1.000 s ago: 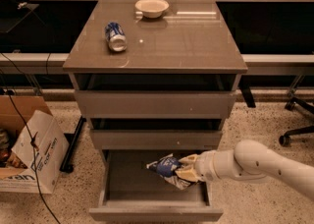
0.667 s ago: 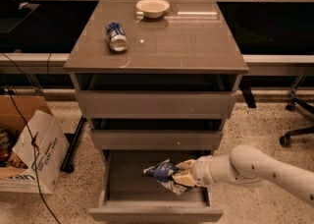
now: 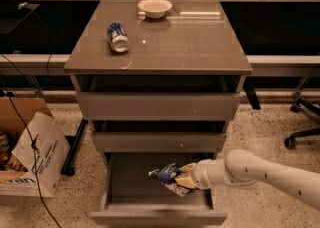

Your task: Place blue chip bag into bottom drawer

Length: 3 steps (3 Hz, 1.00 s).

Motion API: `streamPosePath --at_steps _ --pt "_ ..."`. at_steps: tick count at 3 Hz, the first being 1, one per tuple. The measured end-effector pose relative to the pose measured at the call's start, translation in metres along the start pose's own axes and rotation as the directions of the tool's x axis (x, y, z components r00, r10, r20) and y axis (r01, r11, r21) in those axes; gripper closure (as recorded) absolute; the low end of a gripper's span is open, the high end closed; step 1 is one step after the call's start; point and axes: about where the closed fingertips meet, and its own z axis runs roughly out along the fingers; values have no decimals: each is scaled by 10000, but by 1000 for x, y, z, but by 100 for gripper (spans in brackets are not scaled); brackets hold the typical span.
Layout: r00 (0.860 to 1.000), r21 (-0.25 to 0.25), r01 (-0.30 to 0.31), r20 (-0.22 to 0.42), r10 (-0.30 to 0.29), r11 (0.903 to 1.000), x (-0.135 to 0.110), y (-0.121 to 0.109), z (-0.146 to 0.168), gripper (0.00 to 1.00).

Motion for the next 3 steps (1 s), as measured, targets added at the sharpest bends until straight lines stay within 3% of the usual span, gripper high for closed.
streamPosePath --at_steps 2,3 --pt "9953 776 -841 -426 876 9934 69 -60 57 100" --pt "9842 1051 -1691 -349 1736 9800 114 -85 81 100"
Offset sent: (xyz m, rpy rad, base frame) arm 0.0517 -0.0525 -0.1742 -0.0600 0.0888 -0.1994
